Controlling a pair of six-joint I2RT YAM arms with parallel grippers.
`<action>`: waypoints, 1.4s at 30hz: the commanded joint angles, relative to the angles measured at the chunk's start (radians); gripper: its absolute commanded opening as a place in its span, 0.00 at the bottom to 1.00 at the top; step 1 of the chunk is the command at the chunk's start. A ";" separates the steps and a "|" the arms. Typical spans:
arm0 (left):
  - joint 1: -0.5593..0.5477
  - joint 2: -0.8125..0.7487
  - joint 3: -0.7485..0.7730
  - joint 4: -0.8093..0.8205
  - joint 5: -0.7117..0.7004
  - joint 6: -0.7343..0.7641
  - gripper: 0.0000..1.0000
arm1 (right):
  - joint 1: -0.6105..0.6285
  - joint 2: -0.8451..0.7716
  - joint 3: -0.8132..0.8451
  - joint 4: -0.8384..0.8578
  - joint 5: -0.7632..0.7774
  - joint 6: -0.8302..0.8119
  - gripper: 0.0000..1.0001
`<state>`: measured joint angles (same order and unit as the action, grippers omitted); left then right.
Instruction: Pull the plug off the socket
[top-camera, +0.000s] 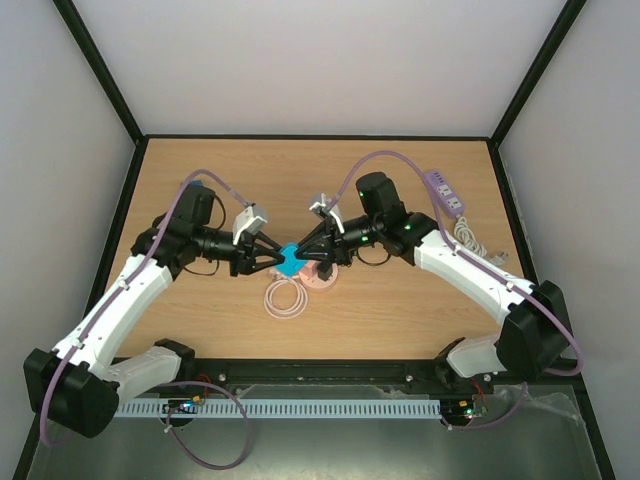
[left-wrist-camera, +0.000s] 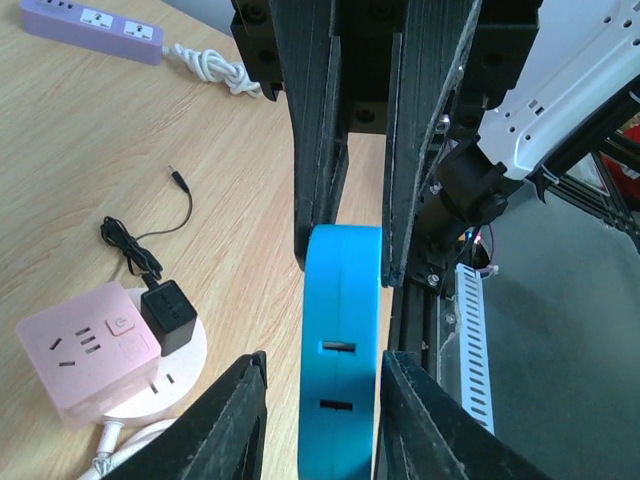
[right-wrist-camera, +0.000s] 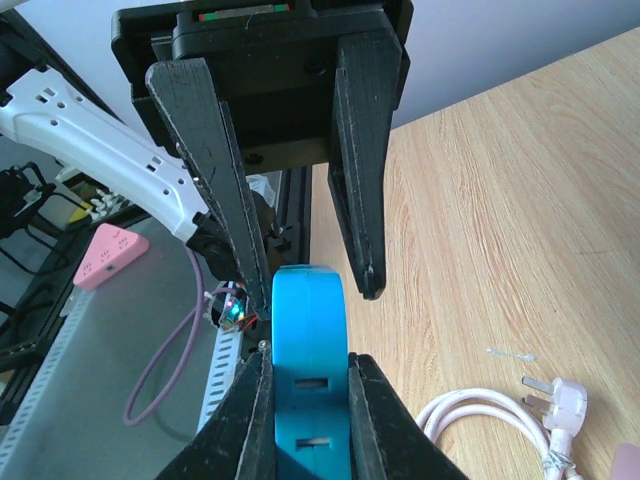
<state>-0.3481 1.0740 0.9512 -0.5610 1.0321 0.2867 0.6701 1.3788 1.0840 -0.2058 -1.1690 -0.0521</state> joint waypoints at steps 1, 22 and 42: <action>0.006 0.004 0.014 -0.030 0.024 0.022 0.35 | 0.003 -0.032 0.003 -0.009 0.000 -0.001 0.02; 0.232 0.038 -0.021 0.252 0.242 -0.290 0.03 | -0.084 -0.024 0.028 0.026 0.044 0.144 0.82; 0.196 -0.014 -0.111 0.547 0.067 -0.580 0.03 | -0.055 0.032 -0.069 0.566 -0.031 0.783 0.95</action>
<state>-0.1303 1.0786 0.8459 -0.0708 1.0992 -0.2672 0.5976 1.4075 1.0157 0.2531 -1.1988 0.6533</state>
